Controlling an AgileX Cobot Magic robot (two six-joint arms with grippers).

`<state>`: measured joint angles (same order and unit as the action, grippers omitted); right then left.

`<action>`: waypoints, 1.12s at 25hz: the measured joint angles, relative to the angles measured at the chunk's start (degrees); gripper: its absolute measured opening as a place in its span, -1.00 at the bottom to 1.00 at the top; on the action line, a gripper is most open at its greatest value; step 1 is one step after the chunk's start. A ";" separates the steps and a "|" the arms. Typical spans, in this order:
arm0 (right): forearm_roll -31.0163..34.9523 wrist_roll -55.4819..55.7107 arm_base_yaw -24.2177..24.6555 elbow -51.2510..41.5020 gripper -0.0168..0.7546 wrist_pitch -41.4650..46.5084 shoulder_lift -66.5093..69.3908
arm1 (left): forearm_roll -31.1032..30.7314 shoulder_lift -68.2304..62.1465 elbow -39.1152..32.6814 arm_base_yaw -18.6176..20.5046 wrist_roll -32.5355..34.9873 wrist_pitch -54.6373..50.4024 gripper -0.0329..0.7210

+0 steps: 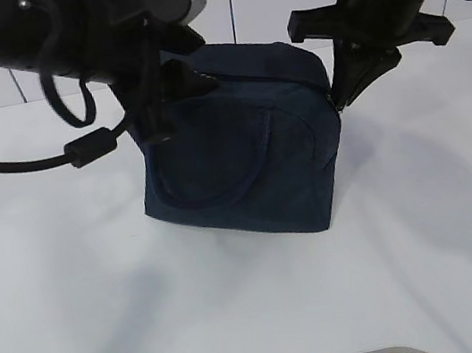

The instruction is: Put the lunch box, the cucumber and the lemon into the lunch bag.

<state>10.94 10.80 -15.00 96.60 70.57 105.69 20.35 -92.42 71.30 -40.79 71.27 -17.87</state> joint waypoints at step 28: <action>2.18 -1.88 0.09 0.00 -0.95 0.00 0.08 | 13.71 -9.97 4.53 1.35 18.22 -3.87 -0.09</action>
<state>13.13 8.93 -14.91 96.60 70.57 105.77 34.06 -102.39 75.84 -39.44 89.49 -21.74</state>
